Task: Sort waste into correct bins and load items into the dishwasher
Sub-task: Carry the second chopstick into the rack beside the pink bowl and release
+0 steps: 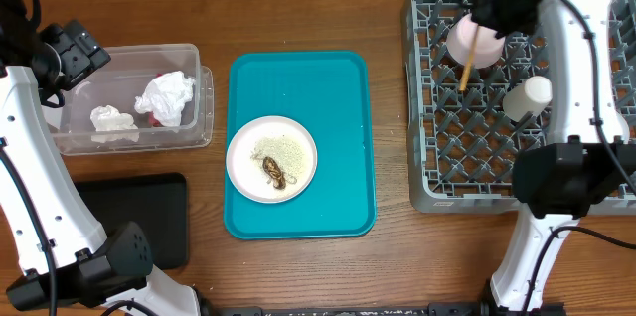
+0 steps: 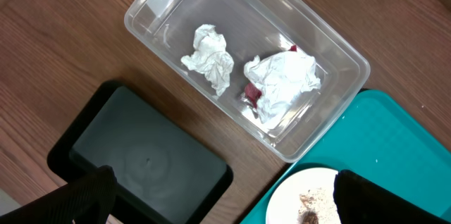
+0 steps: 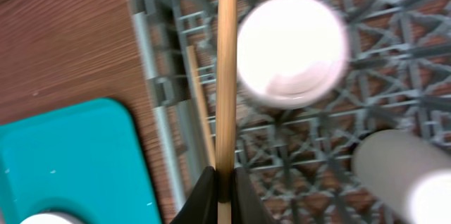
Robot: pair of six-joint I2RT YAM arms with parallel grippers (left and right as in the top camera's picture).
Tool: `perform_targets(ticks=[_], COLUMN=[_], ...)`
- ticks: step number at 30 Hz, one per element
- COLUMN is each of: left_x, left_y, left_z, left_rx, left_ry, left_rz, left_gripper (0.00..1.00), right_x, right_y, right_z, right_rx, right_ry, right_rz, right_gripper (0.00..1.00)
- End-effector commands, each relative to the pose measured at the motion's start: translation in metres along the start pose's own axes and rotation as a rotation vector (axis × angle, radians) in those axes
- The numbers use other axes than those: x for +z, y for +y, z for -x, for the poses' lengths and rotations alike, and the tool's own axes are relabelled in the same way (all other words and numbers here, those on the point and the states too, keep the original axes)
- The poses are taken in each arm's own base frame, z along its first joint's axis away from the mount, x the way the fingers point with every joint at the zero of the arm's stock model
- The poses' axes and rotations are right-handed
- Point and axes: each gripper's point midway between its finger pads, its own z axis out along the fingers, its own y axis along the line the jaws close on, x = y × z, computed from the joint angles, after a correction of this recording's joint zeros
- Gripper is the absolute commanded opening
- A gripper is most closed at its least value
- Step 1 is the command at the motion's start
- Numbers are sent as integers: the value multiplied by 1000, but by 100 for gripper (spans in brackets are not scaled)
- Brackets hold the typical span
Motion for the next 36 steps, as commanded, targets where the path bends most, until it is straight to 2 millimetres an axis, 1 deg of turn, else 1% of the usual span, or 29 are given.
perform_targets(ticks=[1, 4, 7, 9, 15, 19, 21, 25, 30, 31, 32, 34, 36], left_x=[-1, -1, -1, -1, -1, -1, -1, -1, -1, -1, -1, -1, -1], left_y=[2, 2, 2, 2, 2, 2, 2, 2, 2, 2, 2, 2, 2], left_z=[1, 1, 1, 1, 1, 1, 1, 1, 1, 1, 1, 1, 1], left_rx=[-9, -9, -9, -9, -9, -9, -9, -9, -9, -9, -9, -9, -9], left_ry=[-8, -8, -8, -8, -8, -8, -8, -8, -8, -8, -8, -8, -8], left_rz=[10, 10, 10, 10, 10, 10, 10, 10, 10, 10, 10, 10, 10], left_gripper=[100, 100, 100, 100, 100, 100, 100, 100, 100, 100, 100, 100, 100], right_x=[-19, -16, -6, 3, 41, 58, 65, 72, 73, 73, 73, 73, 73], right_y=[6, 7, 13, 15, 21, 31, 32, 30, 33, 34, 36, 40, 44], right_z=[6, 7, 3, 0, -15, -30, -36, -42, -47, -48, -49, -51, -54], right_rx=[-33, -33, -44, -51, -97, -209, -232, -234, -233, -235, -237, -245, -255], right_ry=[-44, -44, -29, -15, 36, 80, 94, 114, 132, 134, 136, 142, 146], right_rz=[47, 60, 62, 63, 62, 113, 113, 110, 127, 128, 128, 130, 133], right_gripper=[4, 4, 4, 4, 4, 4, 4, 4, 5, 7, 13, 31, 43])
